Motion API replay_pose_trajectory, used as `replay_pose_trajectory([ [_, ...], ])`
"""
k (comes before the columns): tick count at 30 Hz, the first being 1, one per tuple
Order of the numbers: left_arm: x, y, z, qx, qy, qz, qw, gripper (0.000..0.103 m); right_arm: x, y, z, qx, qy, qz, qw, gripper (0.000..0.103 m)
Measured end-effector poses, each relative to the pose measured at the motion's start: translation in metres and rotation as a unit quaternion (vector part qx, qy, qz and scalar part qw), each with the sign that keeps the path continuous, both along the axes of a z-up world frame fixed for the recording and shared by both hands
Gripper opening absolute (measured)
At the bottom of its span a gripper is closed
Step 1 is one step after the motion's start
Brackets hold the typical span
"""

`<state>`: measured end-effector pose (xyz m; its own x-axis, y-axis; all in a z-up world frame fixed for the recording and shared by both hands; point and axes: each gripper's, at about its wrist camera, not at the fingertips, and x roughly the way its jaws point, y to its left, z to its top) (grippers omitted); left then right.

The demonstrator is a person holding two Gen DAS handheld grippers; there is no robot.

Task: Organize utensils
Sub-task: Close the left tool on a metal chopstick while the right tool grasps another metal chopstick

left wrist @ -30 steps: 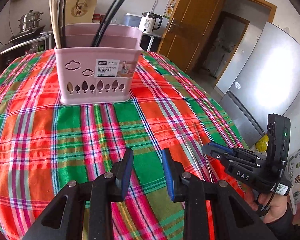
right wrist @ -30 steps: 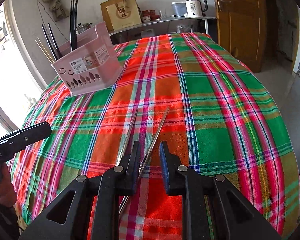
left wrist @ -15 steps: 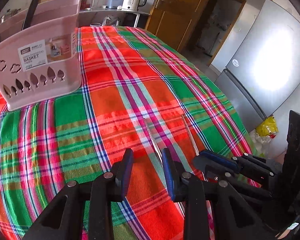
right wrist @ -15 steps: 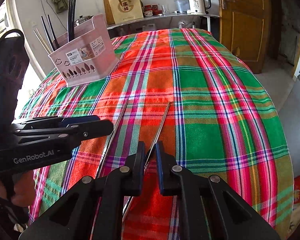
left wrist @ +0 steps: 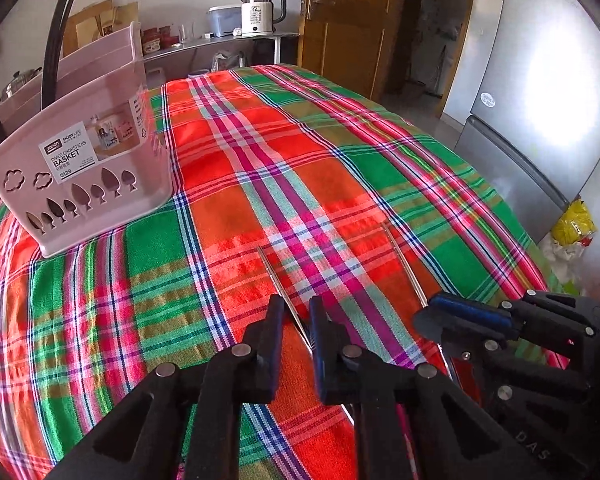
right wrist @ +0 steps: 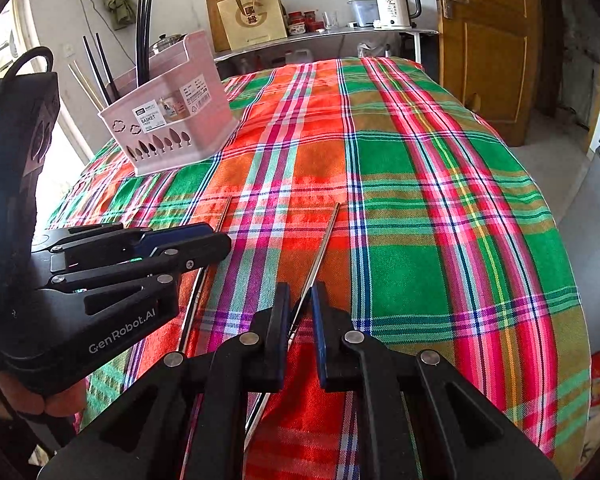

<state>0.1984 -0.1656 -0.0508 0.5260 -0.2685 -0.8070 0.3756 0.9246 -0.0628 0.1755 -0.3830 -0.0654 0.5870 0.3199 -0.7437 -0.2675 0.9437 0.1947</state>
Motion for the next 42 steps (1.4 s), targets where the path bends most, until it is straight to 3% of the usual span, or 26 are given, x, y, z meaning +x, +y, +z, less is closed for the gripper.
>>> replay_pose_trajectory([
  [8,-0.018,0.059,0.001,0.001,-0.006,0.020,0.9998,0.006,-0.004,0.012,0.000,0.000,0.002,0.016,1.000,0.011],
  [16,-0.038,0.151,0.001,-0.007,-0.006,0.108,0.9941,0.006,-0.008,0.043,0.000,0.000,0.003,0.058,0.998,0.011],
  [22,-0.046,0.195,0.002,-0.024,0.006,0.162,0.9865,0.006,-0.004,0.061,0.000,-0.011,0.006,0.081,0.997,0.011],
  [32,-0.024,0.191,0.004,-0.003,0.021,0.126,0.9918,0.009,0.027,0.084,0.003,-0.055,0.015,0.113,0.992,0.012],
  [38,-0.024,0.187,0.004,-0.003,0.022,0.113,0.9934,0.016,0.028,0.088,0.003,-0.064,0.018,0.120,0.991,0.011],
  [42,-0.027,0.183,0.004,0.008,0.016,0.107,0.9941,0.016,0.029,0.089,0.003,-0.064,0.020,0.122,0.990,0.004],
])
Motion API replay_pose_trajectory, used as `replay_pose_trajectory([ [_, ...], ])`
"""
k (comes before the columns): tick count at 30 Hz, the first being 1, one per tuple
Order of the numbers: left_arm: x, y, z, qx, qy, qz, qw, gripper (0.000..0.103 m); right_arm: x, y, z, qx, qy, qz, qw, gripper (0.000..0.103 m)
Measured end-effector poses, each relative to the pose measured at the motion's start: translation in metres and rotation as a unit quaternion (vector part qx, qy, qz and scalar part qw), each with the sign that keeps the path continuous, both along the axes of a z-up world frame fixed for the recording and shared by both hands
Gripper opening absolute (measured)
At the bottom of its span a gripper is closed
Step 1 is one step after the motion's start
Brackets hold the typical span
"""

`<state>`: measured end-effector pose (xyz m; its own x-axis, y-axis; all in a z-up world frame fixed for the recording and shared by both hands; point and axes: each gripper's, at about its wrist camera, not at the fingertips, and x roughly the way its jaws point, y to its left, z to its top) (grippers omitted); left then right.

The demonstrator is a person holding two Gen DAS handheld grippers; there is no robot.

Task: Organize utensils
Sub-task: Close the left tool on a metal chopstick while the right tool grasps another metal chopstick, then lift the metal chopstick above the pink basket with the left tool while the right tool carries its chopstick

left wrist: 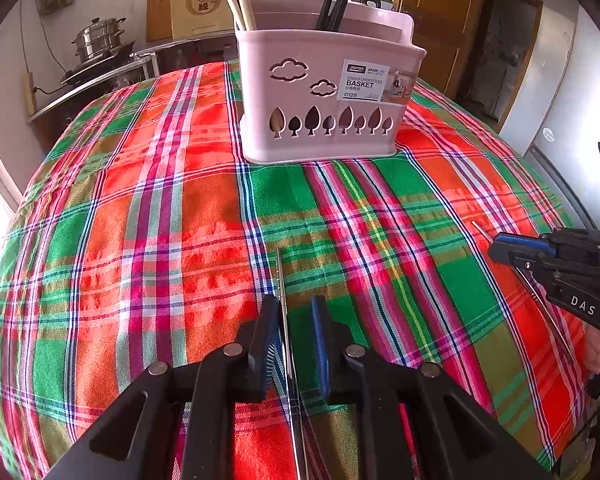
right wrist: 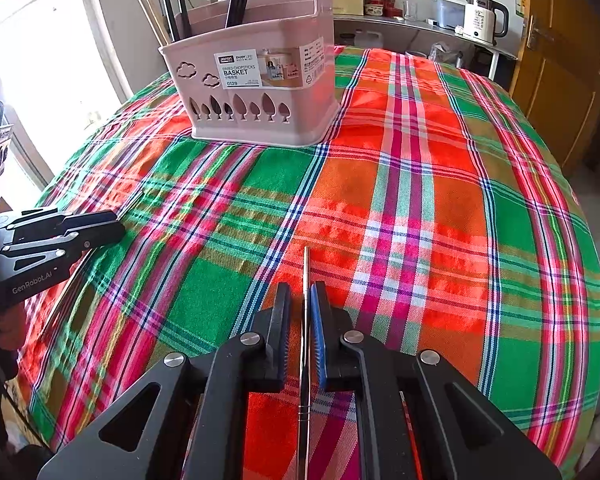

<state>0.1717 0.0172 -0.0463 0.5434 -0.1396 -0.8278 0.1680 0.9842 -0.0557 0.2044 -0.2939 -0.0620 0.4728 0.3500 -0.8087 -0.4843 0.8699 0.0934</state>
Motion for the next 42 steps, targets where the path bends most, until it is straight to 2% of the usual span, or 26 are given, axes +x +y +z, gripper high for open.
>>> replay_pose_trajectory([
  [3,0.002,-0.003,0.001,0.010,0.003,0.002,0.9999,0.014,0.002,0.005,0.001,0.008,0.003,0.003,1.000,0.004],
  [5,0.006,-0.002,0.002,0.011,0.008,0.006,0.9999,0.005,0.002,0.009,0.006,0.017,-0.002,0.005,1.000,0.004],
  [8,0.009,0.003,0.007,-0.006,0.011,0.014,0.9998,0.005,-0.001,0.009,0.019,0.038,-0.018,0.009,0.999,0.004],
  [12,0.006,0.006,0.029,-0.019,-0.015,0.015,0.9996,0.004,-0.006,0.009,0.044,0.062,-0.048,0.012,0.997,0.004],
  [19,-0.003,0.008,0.084,-0.043,-0.074,0.004,0.9963,0.004,-0.012,0.004,0.089,0.092,-0.098,0.013,0.991,0.004],
  [26,-0.011,0.010,0.126,-0.055,-0.118,-0.004,0.9914,0.004,-0.018,0.000,0.117,0.110,-0.137,0.009,0.984,0.004],
  [31,-0.013,0.013,0.136,-0.061,-0.129,-0.003,0.9897,0.004,-0.022,-0.002,0.123,0.115,-0.147,0.009,0.982,0.004],
  [42,-0.014,0.011,0.134,-0.063,-0.127,-0.012,0.9899,0.004,-0.025,0.000,0.128,0.112,-0.150,0.017,0.982,0.004],
])
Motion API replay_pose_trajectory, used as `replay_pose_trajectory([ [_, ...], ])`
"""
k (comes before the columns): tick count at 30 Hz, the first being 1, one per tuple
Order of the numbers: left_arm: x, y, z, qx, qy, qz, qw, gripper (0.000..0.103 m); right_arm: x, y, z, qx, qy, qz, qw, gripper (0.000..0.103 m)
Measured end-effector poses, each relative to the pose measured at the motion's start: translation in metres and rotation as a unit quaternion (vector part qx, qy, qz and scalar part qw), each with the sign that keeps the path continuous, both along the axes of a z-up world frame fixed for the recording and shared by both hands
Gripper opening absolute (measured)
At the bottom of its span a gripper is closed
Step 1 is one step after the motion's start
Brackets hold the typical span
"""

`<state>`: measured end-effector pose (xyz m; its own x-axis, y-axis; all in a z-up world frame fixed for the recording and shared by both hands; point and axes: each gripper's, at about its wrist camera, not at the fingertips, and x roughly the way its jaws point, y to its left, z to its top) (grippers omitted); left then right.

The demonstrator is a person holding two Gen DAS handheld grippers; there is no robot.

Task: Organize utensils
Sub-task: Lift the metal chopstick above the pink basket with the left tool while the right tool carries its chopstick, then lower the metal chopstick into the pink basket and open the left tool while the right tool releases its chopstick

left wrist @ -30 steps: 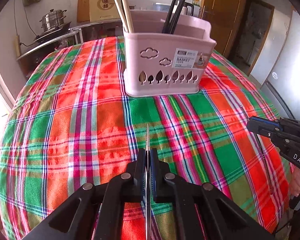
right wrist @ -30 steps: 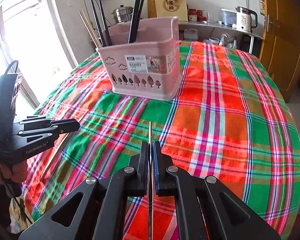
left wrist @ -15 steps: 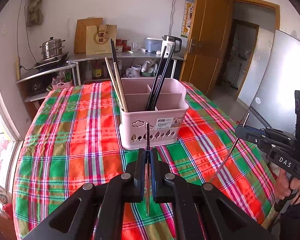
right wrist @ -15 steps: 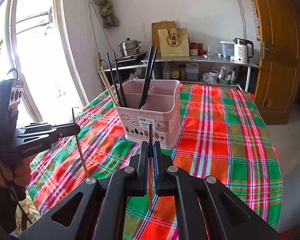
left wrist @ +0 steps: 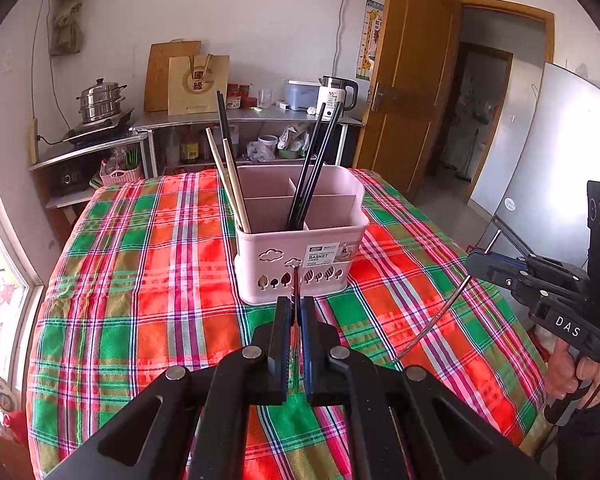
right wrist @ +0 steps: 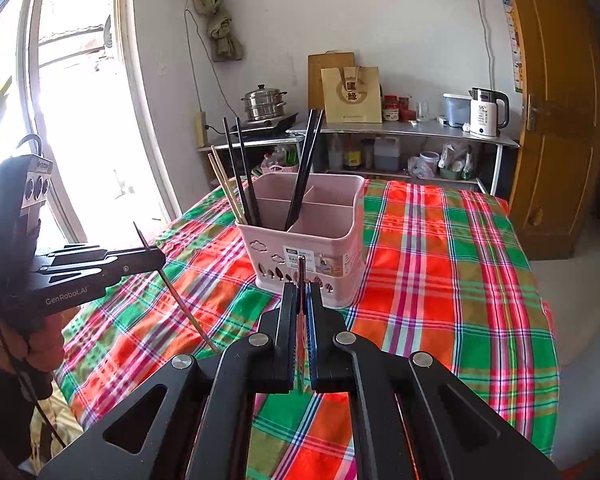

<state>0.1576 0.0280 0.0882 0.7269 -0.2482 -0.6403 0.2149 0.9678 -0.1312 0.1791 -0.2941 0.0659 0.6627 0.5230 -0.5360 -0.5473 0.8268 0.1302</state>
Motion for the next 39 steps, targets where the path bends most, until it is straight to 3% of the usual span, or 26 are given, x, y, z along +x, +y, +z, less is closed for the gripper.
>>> replay_pose_trajectory([
  [9,0.013,0.005,0.011,-0.015,0.002,-0.004,0.9999,0.004,0.009,0.012,0.005,0.003,-0.002,0.007,1.000,0.004],
  [26,0.088,0.020,0.099,-0.036,-0.072,0.019,0.9966,0.004,0.059,0.053,0.077,0.055,-0.073,0.007,0.996,0.004],
  [31,0.112,0.022,0.101,-0.033,-0.074,0.022,0.9964,0.004,0.077,0.060,0.082,0.070,-0.077,-0.003,0.995,0.004],
  [39,0.139,0.016,0.082,-0.019,-0.052,0.016,0.9983,0.004,0.097,0.076,0.061,0.061,-0.055,-0.007,0.997,0.004],
])
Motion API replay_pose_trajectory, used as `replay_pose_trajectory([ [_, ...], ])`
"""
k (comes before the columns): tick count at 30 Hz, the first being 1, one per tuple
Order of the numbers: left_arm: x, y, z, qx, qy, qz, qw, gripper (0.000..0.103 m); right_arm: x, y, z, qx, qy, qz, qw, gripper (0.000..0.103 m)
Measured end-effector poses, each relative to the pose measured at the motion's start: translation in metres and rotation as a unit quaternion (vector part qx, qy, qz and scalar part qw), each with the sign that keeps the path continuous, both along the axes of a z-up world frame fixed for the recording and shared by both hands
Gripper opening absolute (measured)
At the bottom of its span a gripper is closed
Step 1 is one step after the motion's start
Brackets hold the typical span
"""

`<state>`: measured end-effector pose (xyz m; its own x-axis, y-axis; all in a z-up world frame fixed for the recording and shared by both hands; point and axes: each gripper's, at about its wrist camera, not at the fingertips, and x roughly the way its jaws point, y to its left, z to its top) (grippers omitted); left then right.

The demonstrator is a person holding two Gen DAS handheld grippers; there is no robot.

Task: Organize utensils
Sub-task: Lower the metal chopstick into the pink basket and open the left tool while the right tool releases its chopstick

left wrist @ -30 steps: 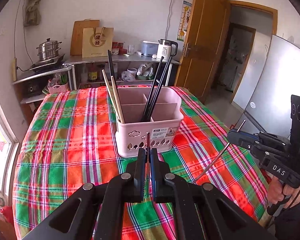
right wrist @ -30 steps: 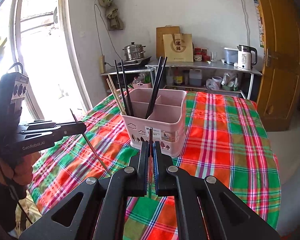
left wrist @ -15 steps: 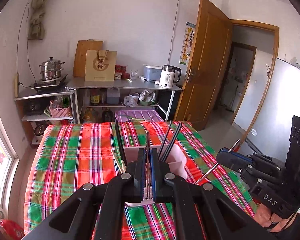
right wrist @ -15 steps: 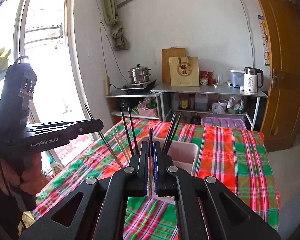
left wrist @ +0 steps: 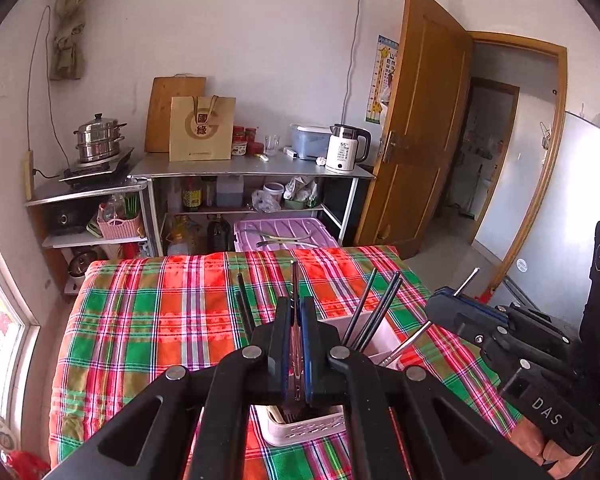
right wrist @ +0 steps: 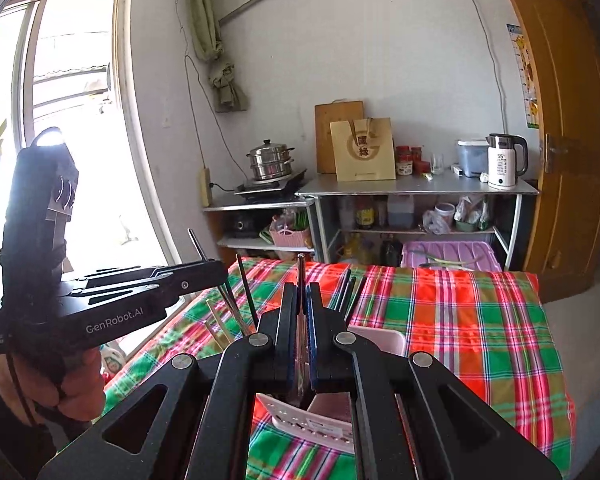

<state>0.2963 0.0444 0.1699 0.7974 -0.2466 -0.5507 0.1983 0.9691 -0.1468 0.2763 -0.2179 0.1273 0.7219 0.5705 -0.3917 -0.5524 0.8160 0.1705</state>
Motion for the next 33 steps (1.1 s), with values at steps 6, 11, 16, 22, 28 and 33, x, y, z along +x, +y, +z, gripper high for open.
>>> replay_pose_trajectory([
  [6,0.016,-0.003,-0.016,0.007,0.027,-0.010,0.9996,0.004,0.006,0.005,-0.016,-0.008,0.018,0.000,1.000,0.004],
  [11,0.023,-0.006,-0.036,0.018,0.054,-0.014,0.9983,0.004,0.011,0.010,-0.028,-0.015,0.033,0.001,0.999,0.004],
  [16,0.024,-0.007,-0.042,0.027,0.058,-0.011,0.9979,0.005,0.015,0.012,-0.043,-0.019,0.052,0.004,0.998,0.004],
  [22,0.025,-0.007,-0.042,0.036,0.057,-0.008,0.9977,0.005,0.019,0.013,-0.054,-0.025,0.074,0.008,0.997,0.005],
  [28,0.019,-0.009,-0.039,0.029,0.051,-0.010,0.9982,0.012,0.011,0.009,-0.049,-0.032,0.065,0.005,0.997,0.010],
  [33,0.004,-0.006,-0.029,0.018,0.033,-0.007,0.9993,0.018,-0.002,0.003,-0.037,-0.032,0.047,0.003,0.998,0.013],
])
